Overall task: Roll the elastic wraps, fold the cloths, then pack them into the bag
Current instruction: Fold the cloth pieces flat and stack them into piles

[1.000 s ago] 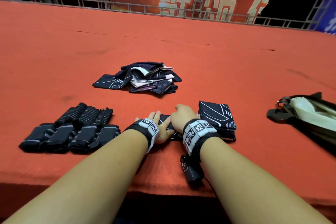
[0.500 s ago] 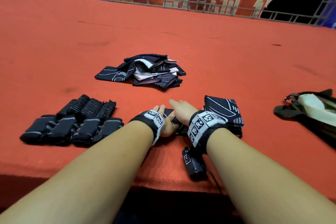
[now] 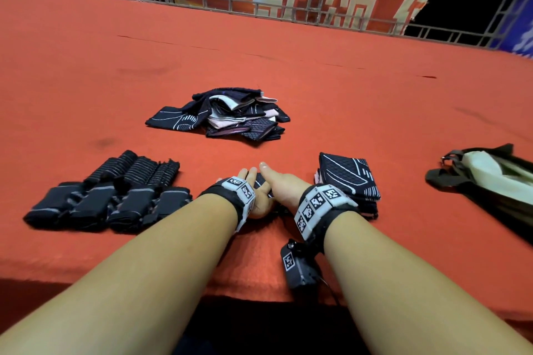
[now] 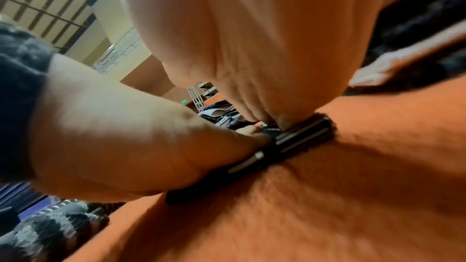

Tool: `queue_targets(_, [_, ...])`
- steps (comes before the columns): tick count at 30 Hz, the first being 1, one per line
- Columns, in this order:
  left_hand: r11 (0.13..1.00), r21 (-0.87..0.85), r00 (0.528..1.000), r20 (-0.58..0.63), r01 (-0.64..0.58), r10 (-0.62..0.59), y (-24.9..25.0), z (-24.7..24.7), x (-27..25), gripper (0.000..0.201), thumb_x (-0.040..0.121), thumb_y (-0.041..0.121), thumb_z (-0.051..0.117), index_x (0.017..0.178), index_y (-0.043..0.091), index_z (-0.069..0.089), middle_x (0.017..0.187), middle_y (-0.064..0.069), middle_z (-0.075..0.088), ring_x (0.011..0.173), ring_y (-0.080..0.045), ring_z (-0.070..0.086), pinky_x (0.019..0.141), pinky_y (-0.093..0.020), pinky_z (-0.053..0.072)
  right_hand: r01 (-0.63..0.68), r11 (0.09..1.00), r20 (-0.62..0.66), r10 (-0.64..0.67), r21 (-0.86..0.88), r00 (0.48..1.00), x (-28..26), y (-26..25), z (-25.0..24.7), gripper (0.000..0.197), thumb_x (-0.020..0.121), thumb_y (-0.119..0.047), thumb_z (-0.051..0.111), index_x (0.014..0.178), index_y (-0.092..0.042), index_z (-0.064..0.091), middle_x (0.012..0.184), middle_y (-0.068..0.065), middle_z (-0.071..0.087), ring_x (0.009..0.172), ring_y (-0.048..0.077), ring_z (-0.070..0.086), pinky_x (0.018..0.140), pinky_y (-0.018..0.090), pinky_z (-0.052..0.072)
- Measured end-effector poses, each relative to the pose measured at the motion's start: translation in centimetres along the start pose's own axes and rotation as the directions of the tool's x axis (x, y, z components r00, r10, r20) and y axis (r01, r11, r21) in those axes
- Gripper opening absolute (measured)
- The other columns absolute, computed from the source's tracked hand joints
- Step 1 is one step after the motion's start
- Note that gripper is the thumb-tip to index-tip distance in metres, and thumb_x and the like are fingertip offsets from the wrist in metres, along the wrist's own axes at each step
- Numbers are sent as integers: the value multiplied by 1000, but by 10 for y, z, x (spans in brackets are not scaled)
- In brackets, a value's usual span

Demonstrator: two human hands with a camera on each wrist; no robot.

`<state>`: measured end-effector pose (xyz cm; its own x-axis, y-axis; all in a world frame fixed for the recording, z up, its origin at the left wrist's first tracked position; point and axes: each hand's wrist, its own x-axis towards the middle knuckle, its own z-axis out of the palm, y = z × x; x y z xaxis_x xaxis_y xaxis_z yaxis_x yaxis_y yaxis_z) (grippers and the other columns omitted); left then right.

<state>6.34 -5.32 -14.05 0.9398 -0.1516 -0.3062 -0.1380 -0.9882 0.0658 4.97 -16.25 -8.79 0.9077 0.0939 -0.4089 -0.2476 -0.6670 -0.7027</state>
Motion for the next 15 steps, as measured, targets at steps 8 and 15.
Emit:
queue_targets(8, [998,30,997,58,47,-49,2,-4,6,69,100,66,28,160,42,1,169,-10,-10,155,-33,-7,123,-52,-1,-51,998,-25,52,49,998,27,-4,-9,76,94,-69,41,133,-6,58,126,14,65,119,33,60,109,42,43])
queue_targets(15, [998,3,998,24,56,-56,5,-4,8,70,100,63,35,160,41,6,170,-9,-3,155,-32,-6,123,-53,0,-56,943,5,58,328,998,32,13,-13,92,72,-80,58,131,-9,61,127,11,66,114,23,59,112,43,42])
